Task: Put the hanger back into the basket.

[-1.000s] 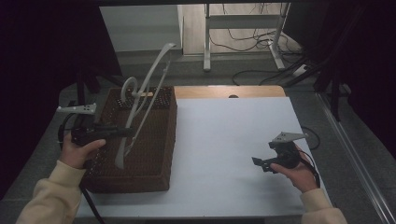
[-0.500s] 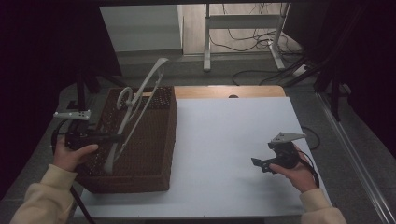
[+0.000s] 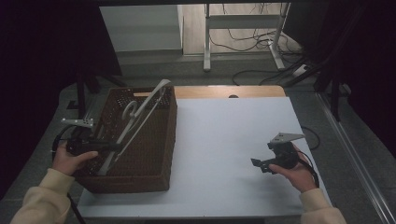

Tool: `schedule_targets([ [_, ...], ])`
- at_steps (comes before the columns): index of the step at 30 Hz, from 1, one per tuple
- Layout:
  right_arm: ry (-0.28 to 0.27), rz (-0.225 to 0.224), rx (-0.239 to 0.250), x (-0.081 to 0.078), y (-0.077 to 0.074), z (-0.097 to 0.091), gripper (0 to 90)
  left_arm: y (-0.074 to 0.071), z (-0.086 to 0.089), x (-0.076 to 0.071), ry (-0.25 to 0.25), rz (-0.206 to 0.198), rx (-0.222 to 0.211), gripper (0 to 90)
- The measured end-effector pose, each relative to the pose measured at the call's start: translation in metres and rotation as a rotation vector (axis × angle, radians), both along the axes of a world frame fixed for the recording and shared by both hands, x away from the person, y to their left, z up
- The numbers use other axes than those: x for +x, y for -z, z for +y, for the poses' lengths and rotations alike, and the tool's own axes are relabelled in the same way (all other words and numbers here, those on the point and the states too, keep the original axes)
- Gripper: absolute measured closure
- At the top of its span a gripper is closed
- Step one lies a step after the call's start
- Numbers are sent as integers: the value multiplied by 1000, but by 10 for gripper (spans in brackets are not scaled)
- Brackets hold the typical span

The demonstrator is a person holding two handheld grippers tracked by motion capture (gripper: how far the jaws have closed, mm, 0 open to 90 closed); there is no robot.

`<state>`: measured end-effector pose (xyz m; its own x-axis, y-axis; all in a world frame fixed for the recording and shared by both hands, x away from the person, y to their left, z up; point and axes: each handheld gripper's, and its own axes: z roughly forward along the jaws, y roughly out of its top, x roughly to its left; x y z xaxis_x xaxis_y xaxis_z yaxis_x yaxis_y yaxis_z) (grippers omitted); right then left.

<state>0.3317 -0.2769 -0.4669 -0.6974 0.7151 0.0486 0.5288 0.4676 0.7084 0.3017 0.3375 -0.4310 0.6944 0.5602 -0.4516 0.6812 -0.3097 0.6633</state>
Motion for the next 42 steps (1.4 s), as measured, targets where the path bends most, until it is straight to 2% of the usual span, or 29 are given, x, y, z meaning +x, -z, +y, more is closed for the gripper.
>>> schedule_targets([
  [1, -1, 0, -1, 0, 0, 0, 49, 2, 1, 1, -4, 12, 5, 817],
  [3, -2, 1, -2, 0, 0, 0, 49, 6, 0, 2, -27, 31, 40, 807],
  [4, -2, 0, -3, 0, 0, 1, 49, 7, 0, 2, -43, 34, 50, 731],
  [5, -3, 1, -3, 0, 0, 1, 49, 7, 0, 3, -69, 39, 55, 588],
  [6, -3, 1, -5, 0, 0, 1, 49, 6, -1, 3, -89, 34, 67, 485],
  [10, -3, 0, -6, 0, 0, 1, 49, 1, -7, 2, -113, -3, 93, 395],
  [16, -7, 2, -1, -1, -1, 1, 48, -5, -17, -3, -143, -47, 72, 301],
  [21, -7, 0, 1, 1, 0, 1, 48, -11, -25, -5, -159, -76, 69, 270],
  [29, -20, -8, 12, -1, -1, 2, 48, -22, -46, -10, -192, -144, 100, 231],
  [37, -43, -15, 24, -4, -3, 3, 49, -24, -76, -21, -191, -179, 99, 219],
  [42, -28, -30, 37, -5, -6, 0, 50, -22, -97, -28, -158, -190, 86, 218],
])
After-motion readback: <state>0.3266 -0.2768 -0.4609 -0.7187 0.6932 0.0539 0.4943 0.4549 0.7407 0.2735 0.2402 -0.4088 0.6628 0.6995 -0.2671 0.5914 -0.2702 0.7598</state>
